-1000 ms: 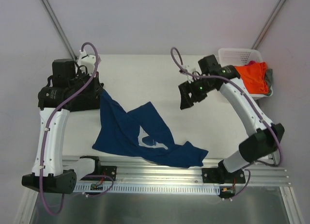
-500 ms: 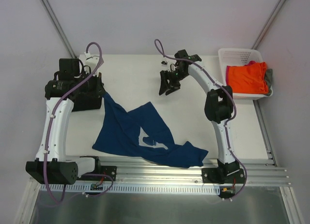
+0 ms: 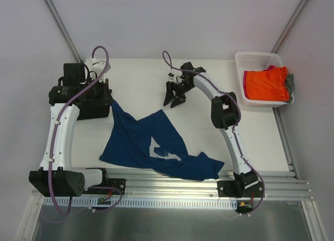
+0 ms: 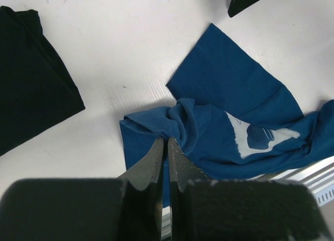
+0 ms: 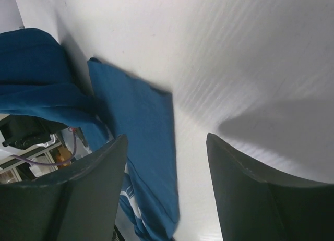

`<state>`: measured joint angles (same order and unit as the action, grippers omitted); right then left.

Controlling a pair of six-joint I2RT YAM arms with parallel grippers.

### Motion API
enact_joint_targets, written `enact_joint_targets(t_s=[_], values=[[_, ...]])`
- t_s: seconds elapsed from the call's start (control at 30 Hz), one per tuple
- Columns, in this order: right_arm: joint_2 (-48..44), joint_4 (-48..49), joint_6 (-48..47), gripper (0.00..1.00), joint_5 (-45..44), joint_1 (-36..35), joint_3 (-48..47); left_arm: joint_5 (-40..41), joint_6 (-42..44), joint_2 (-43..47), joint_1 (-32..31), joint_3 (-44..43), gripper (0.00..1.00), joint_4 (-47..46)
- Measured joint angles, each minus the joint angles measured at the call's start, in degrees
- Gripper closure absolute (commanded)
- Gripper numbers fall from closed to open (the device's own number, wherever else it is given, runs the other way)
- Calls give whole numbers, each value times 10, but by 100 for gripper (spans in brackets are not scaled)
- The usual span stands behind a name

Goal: Fold and stack the t-shirts
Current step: Flatten out the tshirt

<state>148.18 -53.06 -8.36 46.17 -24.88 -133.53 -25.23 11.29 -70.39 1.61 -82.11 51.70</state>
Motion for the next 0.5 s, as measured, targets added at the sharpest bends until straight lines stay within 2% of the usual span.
enact_joint_targets(t_s=[0.27, 0.5], values=[[45, 44, 60, 36, 45, -17, -31, -4, 0, -7, 0, 5, 100, 0], [62, 80, 94, 42, 73, -45, -38, -5, 0, -15, 0, 5, 100, 0]])
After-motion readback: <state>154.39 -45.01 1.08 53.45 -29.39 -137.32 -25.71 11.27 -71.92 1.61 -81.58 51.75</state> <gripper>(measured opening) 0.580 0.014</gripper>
